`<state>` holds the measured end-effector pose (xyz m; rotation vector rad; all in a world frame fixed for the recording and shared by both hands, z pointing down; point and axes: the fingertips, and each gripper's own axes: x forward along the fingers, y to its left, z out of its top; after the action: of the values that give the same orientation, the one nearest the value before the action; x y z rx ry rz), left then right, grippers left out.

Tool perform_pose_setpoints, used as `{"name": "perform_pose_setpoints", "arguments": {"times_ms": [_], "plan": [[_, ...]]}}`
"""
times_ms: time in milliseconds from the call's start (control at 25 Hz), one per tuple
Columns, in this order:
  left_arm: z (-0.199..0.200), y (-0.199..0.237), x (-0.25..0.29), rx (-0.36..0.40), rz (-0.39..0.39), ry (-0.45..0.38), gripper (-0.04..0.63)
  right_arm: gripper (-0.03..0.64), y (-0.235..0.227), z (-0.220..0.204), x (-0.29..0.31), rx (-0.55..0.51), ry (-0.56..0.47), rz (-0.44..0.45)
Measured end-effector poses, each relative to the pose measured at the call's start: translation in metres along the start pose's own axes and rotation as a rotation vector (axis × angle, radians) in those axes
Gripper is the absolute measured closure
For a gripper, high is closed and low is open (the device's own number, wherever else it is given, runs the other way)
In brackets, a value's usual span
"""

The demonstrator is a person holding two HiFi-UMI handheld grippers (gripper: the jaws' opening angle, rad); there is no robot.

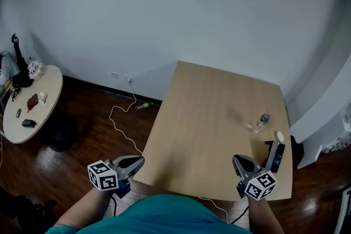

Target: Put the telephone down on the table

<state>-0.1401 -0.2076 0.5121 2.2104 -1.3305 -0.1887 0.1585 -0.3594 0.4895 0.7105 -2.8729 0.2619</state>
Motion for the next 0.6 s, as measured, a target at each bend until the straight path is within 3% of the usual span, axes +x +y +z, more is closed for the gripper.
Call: {"name": "perform_pose_setpoints", "arguments": {"times_ms": [240,600], "plan": [[0.003,0.002,-0.037,0.005,0.108,-0.063,0.589,0.615,0.020,0.004,0.029,-0.025,0.003,0.109],[0.026,0.022,-0.095,0.082,0.155,-0.134,0.589,0.615,0.089,0.013,0.081,-0.063,0.015,0.212]]}}
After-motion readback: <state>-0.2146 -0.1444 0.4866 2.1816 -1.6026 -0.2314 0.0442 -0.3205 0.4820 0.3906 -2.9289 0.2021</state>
